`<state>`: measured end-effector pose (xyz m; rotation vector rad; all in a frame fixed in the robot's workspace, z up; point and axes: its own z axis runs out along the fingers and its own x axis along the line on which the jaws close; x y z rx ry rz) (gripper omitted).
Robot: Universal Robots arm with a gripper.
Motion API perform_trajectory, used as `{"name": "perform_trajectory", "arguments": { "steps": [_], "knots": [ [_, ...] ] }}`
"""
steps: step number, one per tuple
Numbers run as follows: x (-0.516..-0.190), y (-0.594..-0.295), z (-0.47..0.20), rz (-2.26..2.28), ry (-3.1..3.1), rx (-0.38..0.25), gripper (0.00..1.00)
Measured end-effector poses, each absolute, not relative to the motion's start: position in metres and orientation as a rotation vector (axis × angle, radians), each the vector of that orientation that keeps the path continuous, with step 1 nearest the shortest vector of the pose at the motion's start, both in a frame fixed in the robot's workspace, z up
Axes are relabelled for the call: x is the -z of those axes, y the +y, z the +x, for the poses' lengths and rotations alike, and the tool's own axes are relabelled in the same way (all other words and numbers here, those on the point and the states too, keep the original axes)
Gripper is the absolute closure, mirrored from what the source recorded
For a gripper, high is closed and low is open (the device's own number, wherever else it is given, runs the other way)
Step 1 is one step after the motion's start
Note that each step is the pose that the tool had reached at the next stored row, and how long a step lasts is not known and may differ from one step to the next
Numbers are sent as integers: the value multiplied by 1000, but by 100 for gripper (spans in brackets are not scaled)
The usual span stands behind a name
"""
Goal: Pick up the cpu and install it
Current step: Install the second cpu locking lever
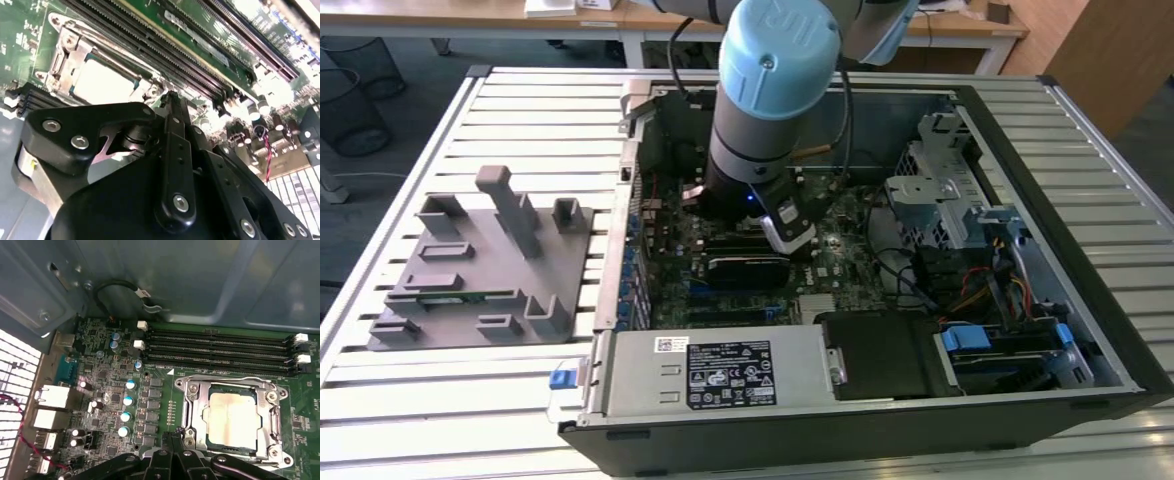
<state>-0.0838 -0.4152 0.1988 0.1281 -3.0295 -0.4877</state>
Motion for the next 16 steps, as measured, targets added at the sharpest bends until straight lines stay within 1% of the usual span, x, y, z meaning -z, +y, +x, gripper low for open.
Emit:
{"name": "perform_trajectory", "arguments": {
  "steps": [16],
  "knots": [
    [-208,-415,-84,130,-3035,492,89]
  ]
}}
